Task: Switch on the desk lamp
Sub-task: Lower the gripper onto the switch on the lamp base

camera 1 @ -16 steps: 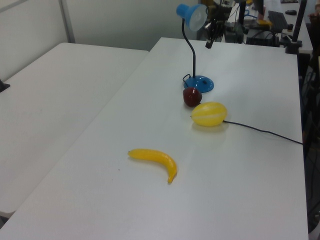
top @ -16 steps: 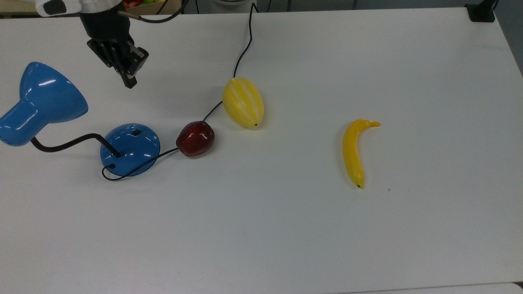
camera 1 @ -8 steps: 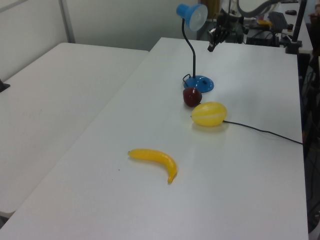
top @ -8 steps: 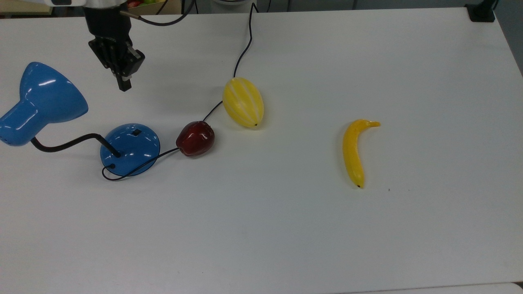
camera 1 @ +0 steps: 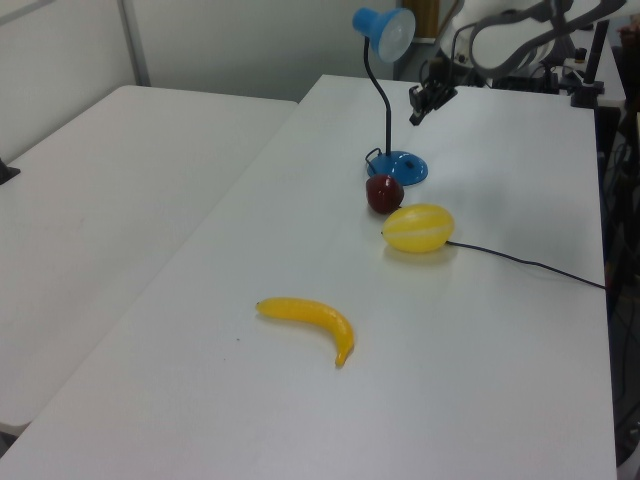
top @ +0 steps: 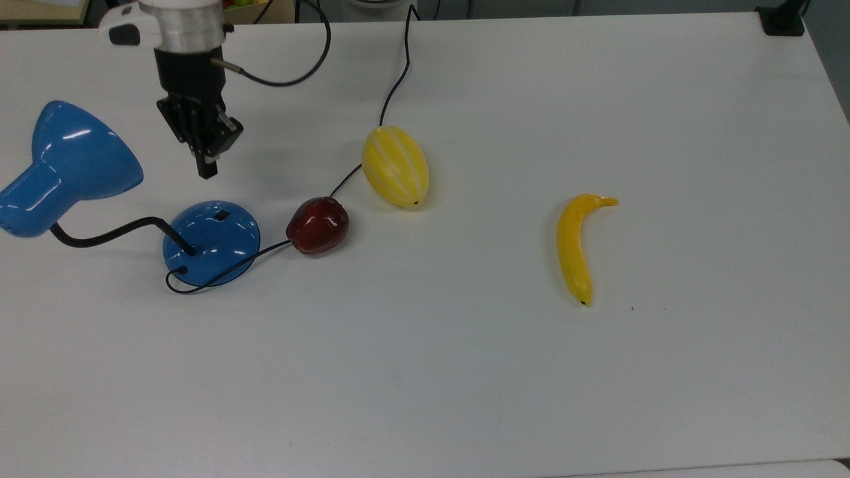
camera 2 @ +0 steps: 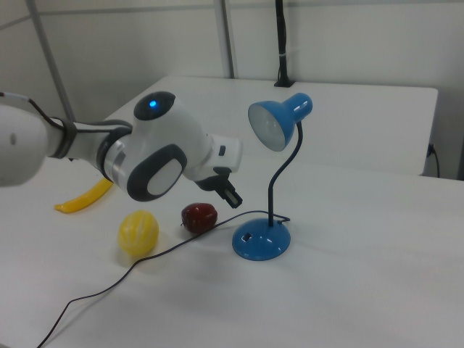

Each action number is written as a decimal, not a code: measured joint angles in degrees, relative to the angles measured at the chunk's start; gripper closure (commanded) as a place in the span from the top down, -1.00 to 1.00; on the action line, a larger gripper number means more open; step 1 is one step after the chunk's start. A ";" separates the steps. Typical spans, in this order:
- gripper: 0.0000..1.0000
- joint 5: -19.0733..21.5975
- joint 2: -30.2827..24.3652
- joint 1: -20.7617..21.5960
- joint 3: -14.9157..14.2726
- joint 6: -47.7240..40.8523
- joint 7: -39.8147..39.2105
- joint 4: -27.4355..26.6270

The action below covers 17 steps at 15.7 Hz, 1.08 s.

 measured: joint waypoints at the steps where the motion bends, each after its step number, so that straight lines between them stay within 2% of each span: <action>1: -1.00 -0.76 0.99 0.01 0.18 0.82 1.02 0.02; 6: -1.00 -7.32 4.01 0.19 0.86 1.80 7.89 0.76; 17: -1.00 -9.77 7.82 -0.12 0.85 1.80 8.45 1.57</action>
